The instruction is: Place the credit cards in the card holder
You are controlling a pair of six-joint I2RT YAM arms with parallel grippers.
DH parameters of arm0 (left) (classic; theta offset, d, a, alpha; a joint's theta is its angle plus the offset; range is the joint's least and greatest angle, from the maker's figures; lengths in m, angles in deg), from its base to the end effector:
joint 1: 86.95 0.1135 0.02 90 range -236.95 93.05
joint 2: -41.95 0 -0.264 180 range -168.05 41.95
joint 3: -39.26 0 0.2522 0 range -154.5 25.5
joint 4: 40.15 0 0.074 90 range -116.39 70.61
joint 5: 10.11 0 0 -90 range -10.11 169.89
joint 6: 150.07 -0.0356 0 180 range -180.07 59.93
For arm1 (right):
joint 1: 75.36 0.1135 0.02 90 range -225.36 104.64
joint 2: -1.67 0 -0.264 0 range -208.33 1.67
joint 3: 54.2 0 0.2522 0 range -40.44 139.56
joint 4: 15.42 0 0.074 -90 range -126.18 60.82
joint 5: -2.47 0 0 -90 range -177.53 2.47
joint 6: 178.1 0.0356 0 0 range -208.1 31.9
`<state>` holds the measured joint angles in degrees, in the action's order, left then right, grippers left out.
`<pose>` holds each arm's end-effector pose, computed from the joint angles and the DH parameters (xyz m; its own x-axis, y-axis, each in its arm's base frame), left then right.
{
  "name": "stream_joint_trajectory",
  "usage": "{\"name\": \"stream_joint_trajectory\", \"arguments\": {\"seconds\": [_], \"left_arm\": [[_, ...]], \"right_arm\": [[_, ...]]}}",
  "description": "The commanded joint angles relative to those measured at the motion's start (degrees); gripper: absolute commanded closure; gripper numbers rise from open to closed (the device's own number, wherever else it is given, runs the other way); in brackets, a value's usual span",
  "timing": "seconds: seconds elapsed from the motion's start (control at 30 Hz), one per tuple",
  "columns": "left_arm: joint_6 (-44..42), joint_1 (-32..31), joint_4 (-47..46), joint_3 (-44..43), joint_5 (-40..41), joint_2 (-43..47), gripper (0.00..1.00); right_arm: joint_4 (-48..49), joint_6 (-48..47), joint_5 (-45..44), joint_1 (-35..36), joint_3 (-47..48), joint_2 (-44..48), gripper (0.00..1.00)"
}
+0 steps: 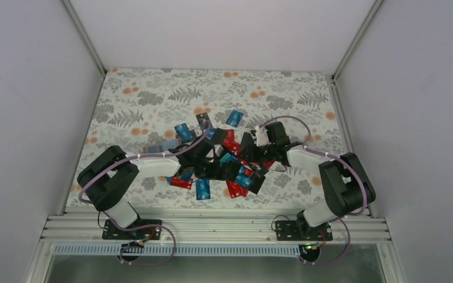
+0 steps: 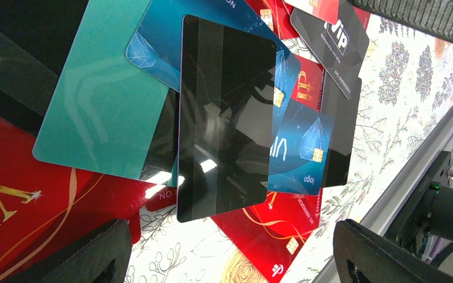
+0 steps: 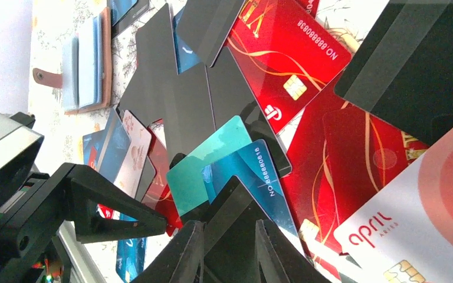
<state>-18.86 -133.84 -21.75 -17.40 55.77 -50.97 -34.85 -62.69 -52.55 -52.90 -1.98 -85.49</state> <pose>0.1933 -0.2278 0.1411 -0.9648 0.1508 -0.2155 0.2555 0.7318 -0.6319 0.2452 0.1234 0.1489 -0.9452 -0.0103 -0.3262 -0.2392 0.7019 0.6709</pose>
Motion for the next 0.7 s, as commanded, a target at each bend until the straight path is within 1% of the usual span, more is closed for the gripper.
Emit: {"name": "stream_joint_trajectory", "arguments": {"seconds": [0.0,0.13,0.67], "left_arm": [[0.1,-0.2,0.5,1.0,0.8,0.2,0.14],[0.3,-0.3,0.3,1.1,0.7,0.0,0.14],[0.5,-0.7,-0.2,0.5,0.2,-1.5,0.14]], "right_arm": [[1.3,0.7,2.6,-0.1,-1.7,-1.1,0.76],[3.3,1.2,4.6,0.0,-3.2,-2.0,0.77],[6.1,1.0,4.2,0.1,-4.3,-6.8,0.79]]}}
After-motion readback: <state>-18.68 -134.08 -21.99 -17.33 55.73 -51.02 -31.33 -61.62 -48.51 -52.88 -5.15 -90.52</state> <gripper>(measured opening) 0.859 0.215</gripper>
